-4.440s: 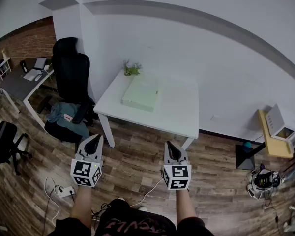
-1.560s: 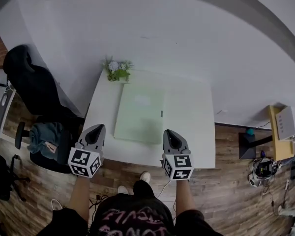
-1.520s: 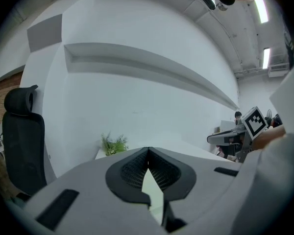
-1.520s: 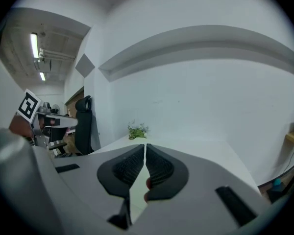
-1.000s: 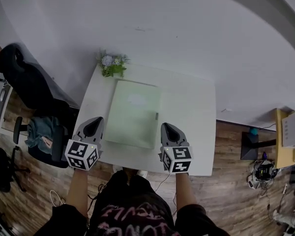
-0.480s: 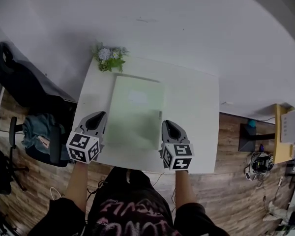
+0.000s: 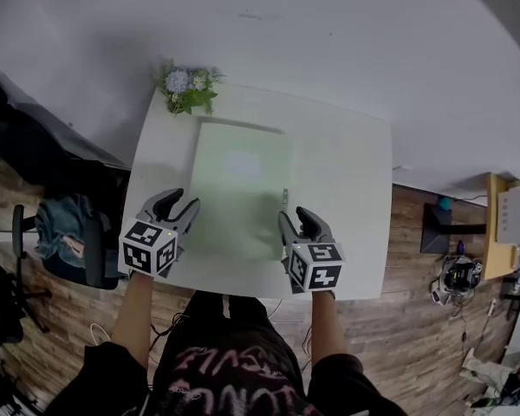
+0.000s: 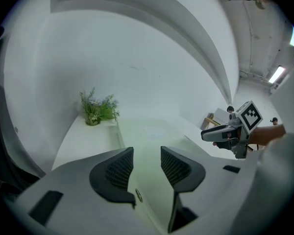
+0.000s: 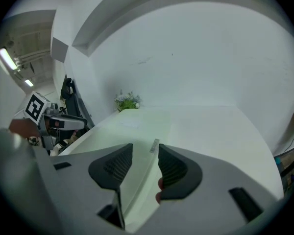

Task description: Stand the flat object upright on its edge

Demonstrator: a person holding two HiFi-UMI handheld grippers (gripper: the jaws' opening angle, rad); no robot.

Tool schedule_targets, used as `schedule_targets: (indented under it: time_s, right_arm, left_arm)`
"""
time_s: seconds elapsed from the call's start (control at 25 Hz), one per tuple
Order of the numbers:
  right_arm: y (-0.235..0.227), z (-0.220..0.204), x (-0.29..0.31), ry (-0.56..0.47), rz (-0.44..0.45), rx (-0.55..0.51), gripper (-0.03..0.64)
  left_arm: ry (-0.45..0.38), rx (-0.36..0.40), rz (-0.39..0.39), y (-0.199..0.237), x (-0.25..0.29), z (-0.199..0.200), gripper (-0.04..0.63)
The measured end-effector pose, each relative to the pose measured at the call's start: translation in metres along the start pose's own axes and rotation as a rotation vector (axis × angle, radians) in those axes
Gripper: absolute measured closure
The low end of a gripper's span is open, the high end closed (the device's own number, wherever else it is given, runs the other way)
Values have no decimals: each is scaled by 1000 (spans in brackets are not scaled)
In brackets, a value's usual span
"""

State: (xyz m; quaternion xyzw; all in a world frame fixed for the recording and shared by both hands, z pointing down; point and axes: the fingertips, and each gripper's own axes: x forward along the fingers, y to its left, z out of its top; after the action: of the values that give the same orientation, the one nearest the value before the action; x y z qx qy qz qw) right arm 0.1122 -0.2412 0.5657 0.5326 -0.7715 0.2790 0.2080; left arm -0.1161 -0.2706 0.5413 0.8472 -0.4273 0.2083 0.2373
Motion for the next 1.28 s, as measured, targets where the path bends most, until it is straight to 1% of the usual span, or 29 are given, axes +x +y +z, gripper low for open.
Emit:
schedule_targets:
  time_s: [0.12,0.2,0.32,0.52,0.64,0.72,0.96,1.08,1.28]
  right_arm:
    - [2,-8,8,51,41,20,408]
    - [2,-11,14,77,59,39,371]
    - [1,-15,21,115,71,58,350]
    - [1,-24,31,180,92,75,341]
    - [0,-26,37,198,89,69,341]
    - [-1,-27,40,208,102,83,341]
    - [0,-35,45,262,151,167,341]
    - [2,-34,47,282,165,147,342]
    - [2,-34,49,299,184,167,342]
  left_arm:
    - [40,-10,-19,2,8,-6,377]
    - [56,-8,-26,4,13,-8,366]
    - [92,-17,-41,6,19,-14,333]
    - [134,-46,-51,12,30,-24,319]
    - [154,-48,-67,13,36,-29,318]
    - [170,-52,-78,13,41,-32,318]
    - [194,-114,-121,14,45,-39,314]
    - [204,-109,-131,13,47,-41,314]
    - [204,-121,-139,13,49,-41,321]
